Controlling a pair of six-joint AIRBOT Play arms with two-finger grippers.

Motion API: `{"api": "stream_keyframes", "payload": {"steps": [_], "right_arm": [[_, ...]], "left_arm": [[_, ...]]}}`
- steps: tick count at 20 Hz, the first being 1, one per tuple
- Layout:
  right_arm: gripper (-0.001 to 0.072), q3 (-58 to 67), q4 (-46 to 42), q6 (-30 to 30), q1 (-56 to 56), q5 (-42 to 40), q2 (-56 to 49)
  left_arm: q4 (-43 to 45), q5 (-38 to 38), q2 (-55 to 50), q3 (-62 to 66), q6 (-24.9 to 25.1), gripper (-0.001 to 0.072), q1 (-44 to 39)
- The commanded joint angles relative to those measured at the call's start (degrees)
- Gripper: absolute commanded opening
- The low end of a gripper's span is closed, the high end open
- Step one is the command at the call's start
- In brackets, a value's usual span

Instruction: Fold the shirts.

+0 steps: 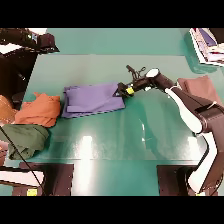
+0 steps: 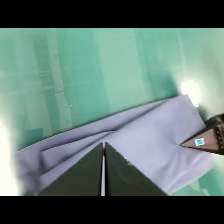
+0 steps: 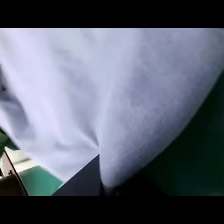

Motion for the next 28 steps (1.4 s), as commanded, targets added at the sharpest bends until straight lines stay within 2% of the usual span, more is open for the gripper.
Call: {"api": "stream_keyframes", "payload": {"steps": [1, 4, 6, 13, 16, 19, 25, 28], "right_arm": [[0.0014, 6.93, -2.38, -0.17, 0.76, 0.46, -1.03], [0.0014, 7.76, -5.16, 1.11, -3.87, -1.64, 3.89], [0.0014, 7.76, -10.05, 4.11, -9.22, -1.81, 8.28], [0.0014, 7.58, -25.66, 14.88, -34.69, 2.49, 22.47], [0.0014, 7.61, -25.92, 16.65, -44.44, 4.85, 24.5], [0.0014, 7.61, -25.94, 16.79, -49.64, 6.69, 24.46], [0.0014, 7.67, -25.66, 16.72, -52.11, 2.19, 29.14], [0.0015, 7.65, -26.16, 15.91, -52.83, 3.78, 33.29]], "left_arm": [[-0.09, -0.39, -0.02, -0.02, 0.04, 0.0024, -0.2], [0.0, -0.63, -0.02, -0.02, 0.07, 0.0024, -1.97], [0.0, -0.52, -0.02, -0.02, 0.11, 0.0024, -4.11], [0.0, 0.39, -0.02, -0.02, 0.74, 0.0024, -9.79], [-0.02, 0.55, -0.02, -0.02, 0.66, 0.0024, -9.99], [-0.04, 0.52, -0.02, -0.02, 0.46, 0.0024, -9.99], [-0.04, 0.15, -0.02, -0.02, 0.46, 0.0024, -9.99], [0.0, 0.15, -0.02, -0.02, 0.48, 0.0024, -9.99]]}}
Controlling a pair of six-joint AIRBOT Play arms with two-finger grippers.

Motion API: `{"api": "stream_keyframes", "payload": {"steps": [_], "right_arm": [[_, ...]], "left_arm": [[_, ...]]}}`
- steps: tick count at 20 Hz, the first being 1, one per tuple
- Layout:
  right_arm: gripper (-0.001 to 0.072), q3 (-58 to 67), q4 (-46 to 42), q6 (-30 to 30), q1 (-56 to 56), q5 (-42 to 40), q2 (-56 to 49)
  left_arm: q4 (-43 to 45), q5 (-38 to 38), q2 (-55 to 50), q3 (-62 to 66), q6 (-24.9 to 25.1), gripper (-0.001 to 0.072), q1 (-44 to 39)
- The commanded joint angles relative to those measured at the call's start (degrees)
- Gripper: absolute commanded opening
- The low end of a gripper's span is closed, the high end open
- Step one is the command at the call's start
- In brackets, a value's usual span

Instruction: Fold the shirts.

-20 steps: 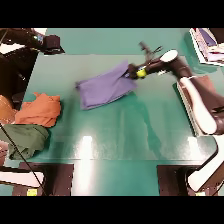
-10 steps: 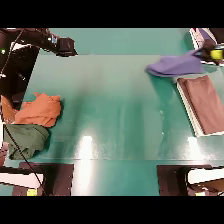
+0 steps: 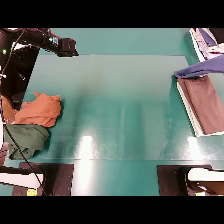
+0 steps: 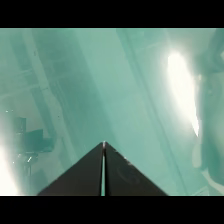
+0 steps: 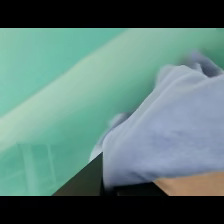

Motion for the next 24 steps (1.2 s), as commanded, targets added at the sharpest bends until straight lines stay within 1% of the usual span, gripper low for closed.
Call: {"api": "stream_keyframes", "payload": {"steps": [1, 6, 11, 19, 20, 21, 22, 23, 24], "right_arm": [[0.0014, 0.02, -0.39, -0.61, -1.6, 2.08, 4.44], [0.0014, 0.02, -0.55, -0.61, -3.04, 13.0, 6.19], [0.0014, 0.0, -1.07, -0.55, -3.3, 20.26, 6.19], [0.0019, 0.02, -15.45, 1.62, -3.43, 30.12, 6.29], [0.0126, 0.02, -16.96, 1.6, -3.43, 31.32, 6.29], [0.0361, 0.02, -18.6, 1.6, -3.43, 32.46, 6.29], [0.054, 0.02, -20.52, 1.57, -3.45, 33.79, 6.29], [0.0584, 0.02, -21.77, 1.57, -3.45, 34.47, 6.29], [0.0584, 0.02, -21.88, 1.57, -3.43, 34.34, 6.32]], "left_arm": [[0.02, -0.02, -0.02, -0.02, -0.02, 0.0025, -0.02], [0.04, -0.2, -0.02, -0.02, 0.02, 0.0024, -0.02], [0.04, -0.68, -0.02, -0.02, 1.18, 0.0025, -0.02], [0.07, -1.01, -0.04, -0.02, 1.55, 0.0024, -0.02], [0.07, -1.01, -0.02, -0.02, 1.55, 0.0025, -0.02], [0.07, -1.01, -0.02, -0.02, 1.55, 0.0025, -0.02], [0.07, -1.01, -0.02, -0.02, 1.55, 0.0024, -0.02], [0.07, -1.03, -0.02, -0.02, 1.57, 0.0025, -0.02], [0.07, -1.03, -0.02, -0.02, 1.55, 0.0025, -0.02]]}}
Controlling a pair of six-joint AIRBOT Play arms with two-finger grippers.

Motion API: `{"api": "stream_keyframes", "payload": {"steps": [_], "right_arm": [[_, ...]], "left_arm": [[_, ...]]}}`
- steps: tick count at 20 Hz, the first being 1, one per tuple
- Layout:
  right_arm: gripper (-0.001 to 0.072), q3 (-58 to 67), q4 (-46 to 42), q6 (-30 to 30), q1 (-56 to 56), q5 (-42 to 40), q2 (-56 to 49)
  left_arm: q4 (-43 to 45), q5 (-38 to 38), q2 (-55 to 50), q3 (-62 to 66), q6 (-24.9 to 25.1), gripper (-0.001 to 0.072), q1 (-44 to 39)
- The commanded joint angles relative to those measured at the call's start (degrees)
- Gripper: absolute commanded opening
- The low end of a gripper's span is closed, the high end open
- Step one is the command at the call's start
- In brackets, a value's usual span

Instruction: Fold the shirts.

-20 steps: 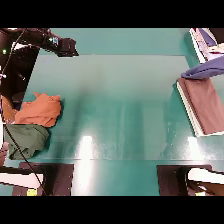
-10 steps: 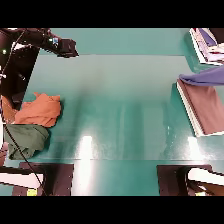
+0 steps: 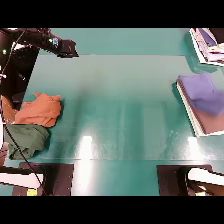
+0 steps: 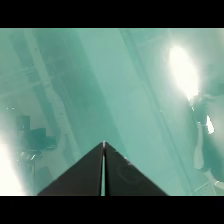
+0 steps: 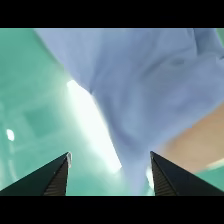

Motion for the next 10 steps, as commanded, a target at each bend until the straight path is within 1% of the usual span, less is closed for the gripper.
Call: {"api": "stream_keyframes", "payload": {"steps": [1, 3, 5, 7, 10], "right_arm": [[0.0584, 0.0, -3.74, 0.22, 0.0, 2.82, 0.07], [0.058, -0.02, 0.26, 0.22, 0.83, 0.66, 0.72], [0.0577, 0.0, 5.53, 0.2, 3.65, -3.85, 2.21], [0.0577, 0.0, 8.96, 0.2, 9.07, -9.84, 4.48], [0.0576, 0.0, 9.7, 0.15, 20.74, -17.9, 6.97]], "left_arm": [[0.02, -0.02, 0.0, -0.02, 0.04, 0.0025, -0.02], [0.02, -0.02, 0.0, -0.02, 0.04, 0.0025, -0.02], [-0.02, 0.09, 0.0, -0.02, 0.02, 0.0025, -0.02], [-0.02, 0.44, 0.0, -0.02, -0.04, 0.0025, -0.02], [-0.04, 1.09, 0.0, -0.02, -0.04, 0.0025, -0.02]]}}
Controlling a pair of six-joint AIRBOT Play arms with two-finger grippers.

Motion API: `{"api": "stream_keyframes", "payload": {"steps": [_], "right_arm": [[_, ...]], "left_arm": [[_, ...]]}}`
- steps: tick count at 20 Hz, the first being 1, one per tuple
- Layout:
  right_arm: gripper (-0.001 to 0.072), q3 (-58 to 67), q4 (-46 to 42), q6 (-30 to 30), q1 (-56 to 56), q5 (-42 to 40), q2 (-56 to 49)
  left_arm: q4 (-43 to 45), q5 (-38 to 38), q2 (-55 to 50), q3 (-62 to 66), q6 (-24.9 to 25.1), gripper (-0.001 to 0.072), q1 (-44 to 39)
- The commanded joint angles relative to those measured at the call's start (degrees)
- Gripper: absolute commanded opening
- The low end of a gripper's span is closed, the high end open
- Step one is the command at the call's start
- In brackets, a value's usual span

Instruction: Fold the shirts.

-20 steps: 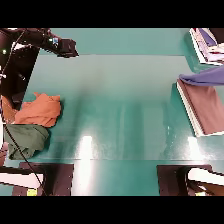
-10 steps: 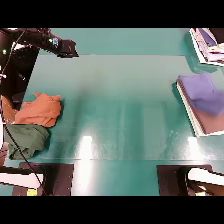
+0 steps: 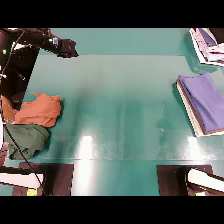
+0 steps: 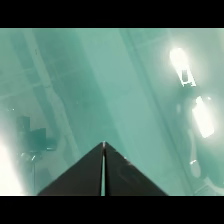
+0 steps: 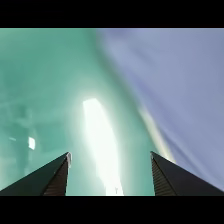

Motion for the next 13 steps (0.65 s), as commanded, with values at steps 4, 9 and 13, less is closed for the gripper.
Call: {"api": "stream_keyframes", "payload": {"steps": [4, 9, 13], "right_arm": [[0.0269, 0.0, 2.62, -2.93, 22.4, -12.76, 2.32], [0.0016, 0.0, 2.56, -6.58, 31.8, -13.27, 2.27], [0.0016, 0.0, 2.69, -6.56, 33.0, -12.31, 2.27]], "left_arm": [[-0.02, 2.21, -0.02, 0.0, -0.07, 0.0025, -0.02], [-0.02, 2.21, -0.02, 0.0, -0.07, 0.0025, -0.02], [-0.02, 2.21, -0.02, 0.0, -0.07, 0.0025, -0.02]]}}
